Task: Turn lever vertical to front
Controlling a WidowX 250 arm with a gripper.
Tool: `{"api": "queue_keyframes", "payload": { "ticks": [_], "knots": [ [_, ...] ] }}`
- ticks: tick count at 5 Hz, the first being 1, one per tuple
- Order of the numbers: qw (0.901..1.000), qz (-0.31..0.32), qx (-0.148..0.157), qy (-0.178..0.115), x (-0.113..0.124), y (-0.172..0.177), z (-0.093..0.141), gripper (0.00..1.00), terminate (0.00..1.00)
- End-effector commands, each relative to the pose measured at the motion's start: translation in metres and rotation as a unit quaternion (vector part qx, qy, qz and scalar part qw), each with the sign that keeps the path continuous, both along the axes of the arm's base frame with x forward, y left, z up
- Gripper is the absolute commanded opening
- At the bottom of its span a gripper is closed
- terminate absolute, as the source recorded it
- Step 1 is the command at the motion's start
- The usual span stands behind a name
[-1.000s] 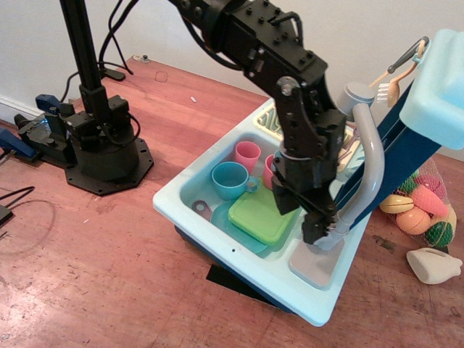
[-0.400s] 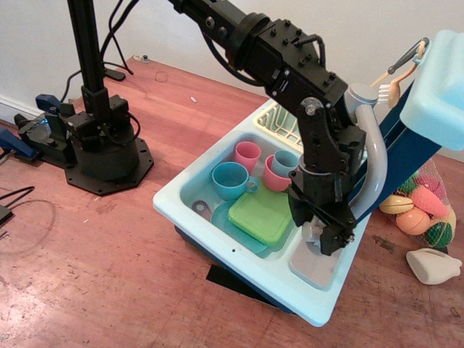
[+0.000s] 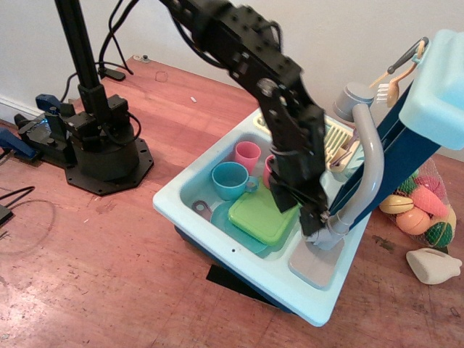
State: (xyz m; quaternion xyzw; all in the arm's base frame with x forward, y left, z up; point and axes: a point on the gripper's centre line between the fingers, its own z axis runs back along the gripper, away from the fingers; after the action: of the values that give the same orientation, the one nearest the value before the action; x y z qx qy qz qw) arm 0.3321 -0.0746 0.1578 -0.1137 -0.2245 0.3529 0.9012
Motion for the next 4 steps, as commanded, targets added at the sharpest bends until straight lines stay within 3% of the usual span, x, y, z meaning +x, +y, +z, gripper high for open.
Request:
{"api": "queue_keyframes", "payload": {
  "ticks": [1,2,4],
  "knots": [
    [0.9986,0.037,-0.010,-0.036,-0.026,0.018,0.009,1.00,0.00],
    [0.9983,0.048,-0.017,-0.028,-0.030,0.020,0.001,1.00,0.00],
    [0.9984,0.047,-0.030,0.000,-0.004,0.009,-0.009,1.00,0.00]
  ]
}}
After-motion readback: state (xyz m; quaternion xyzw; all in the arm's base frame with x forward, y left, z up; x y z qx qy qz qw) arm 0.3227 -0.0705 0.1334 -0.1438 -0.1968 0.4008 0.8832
